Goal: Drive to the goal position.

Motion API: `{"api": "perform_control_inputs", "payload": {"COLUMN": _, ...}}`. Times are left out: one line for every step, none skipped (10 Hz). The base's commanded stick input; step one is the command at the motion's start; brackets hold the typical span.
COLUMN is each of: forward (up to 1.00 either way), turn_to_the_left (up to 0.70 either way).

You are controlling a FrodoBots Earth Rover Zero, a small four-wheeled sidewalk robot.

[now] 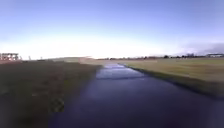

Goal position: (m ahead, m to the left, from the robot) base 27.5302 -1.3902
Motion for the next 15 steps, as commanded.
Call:
{"api": "perform_control_inputs", "payload": {"forward": 1.0, "turn_to_the_left": 0.0}}
{"api": "perform_control_inputs", "payload": {"forward": 1.0, "turn_to_the_left": 0.0}}
{"api": "perform_control_inputs", "payload": {"forward": 1.0, "turn_to_the_left": 0.0}}
{"api": "perform_control_inputs", "payload": {"forward": 1.0, "turn_to_the_left": 0.0}}
{"api": "perform_control_inputs", "payload": {"forward": 1.0, "turn_to_the_left": 0.0}}
{"api": "perform_control_inputs", "payload": {"forward": 1.0, "turn_to_the_left": 0.0}}
{"api": "perform_control_inputs", "payload": {"forward": 1.0, "turn_to_the_left": 0.0}}
{"api": "perform_control_inputs", "payload": {"forward": 1.0, "turn_to_the_left": 0.0}}
{"api": "perform_control_inputs", "payload": {"forward": 1.0, "turn_to_the_left": 0.0}}
{"api": "perform_control_inputs", "payload": {"forward": 1.0, "turn_to_the_left": 0.0}}
{"api": "perform_control_inputs", "payload": {"forward": 1.0, "turn_to_the_left": 0.0}}
{"api": "perform_control_inputs", "payload": {"forward": 1.0, "turn_to_the_left": 0.0}}
{"api": "perform_control_inputs", "payload": {"forward": 1.0, "turn_to_the_left": 0.0}}
{"api": "perform_control_inputs", "payload": {"forward": 1.0, "turn_to_the_left": 0.0}}
{"api": "perform_control_inputs", "payload": {"forward": 1.0, "turn_to_the_left": 0.0}}
